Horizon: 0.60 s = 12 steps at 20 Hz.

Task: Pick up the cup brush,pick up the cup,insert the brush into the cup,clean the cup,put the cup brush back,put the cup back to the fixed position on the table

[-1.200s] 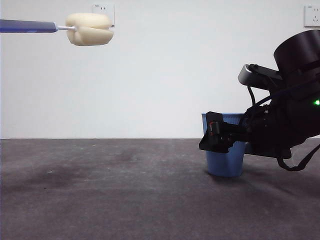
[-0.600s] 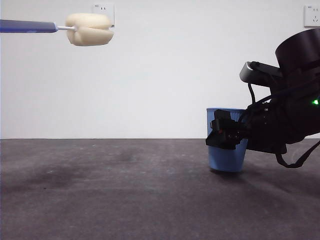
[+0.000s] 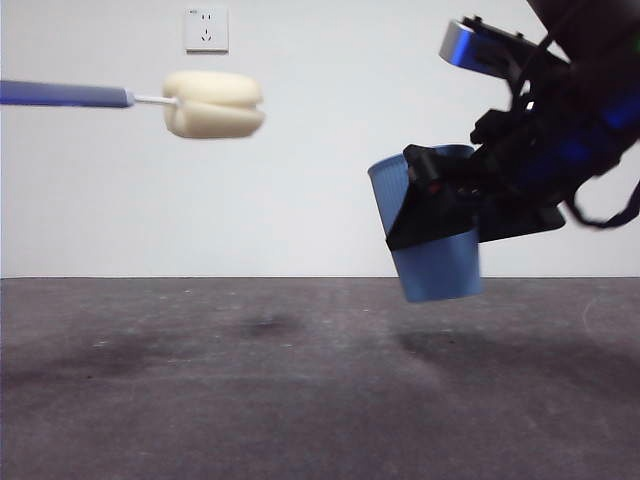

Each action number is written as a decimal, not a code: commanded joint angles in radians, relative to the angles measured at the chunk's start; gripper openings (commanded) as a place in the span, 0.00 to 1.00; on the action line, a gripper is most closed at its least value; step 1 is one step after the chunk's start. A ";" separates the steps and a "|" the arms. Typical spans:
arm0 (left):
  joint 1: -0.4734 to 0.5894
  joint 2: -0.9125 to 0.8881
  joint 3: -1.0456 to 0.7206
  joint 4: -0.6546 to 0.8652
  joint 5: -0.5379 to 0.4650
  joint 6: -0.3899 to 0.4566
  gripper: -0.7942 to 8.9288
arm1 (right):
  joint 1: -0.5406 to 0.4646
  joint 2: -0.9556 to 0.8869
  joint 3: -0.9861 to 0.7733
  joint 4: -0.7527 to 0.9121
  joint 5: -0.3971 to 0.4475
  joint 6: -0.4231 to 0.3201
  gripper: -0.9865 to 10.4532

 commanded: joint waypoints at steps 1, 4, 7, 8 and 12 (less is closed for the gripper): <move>-0.003 0.032 -0.009 -0.029 0.038 0.145 0.07 | 0.024 -0.035 0.066 -0.275 0.021 -0.121 0.07; -0.013 0.089 -0.009 -0.056 0.079 0.213 0.07 | 0.064 -0.039 0.162 -0.537 0.110 -0.253 0.07; -0.036 0.133 -0.009 -0.045 0.120 0.241 0.07 | 0.115 -0.039 0.206 -0.682 0.204 -0.386 0.07; -0.055 0.149 -0.009 -0.043 0.129 0.241 0.07 | 0.132 -0.039 0.215 -0.723 0.243 -0.430 0.07; -0.135 0.194 -0.009 -0.043 0.129 0.241 0.07 | 0.189 -0.037 0.221 -0.797 0.353 -0.530 0.07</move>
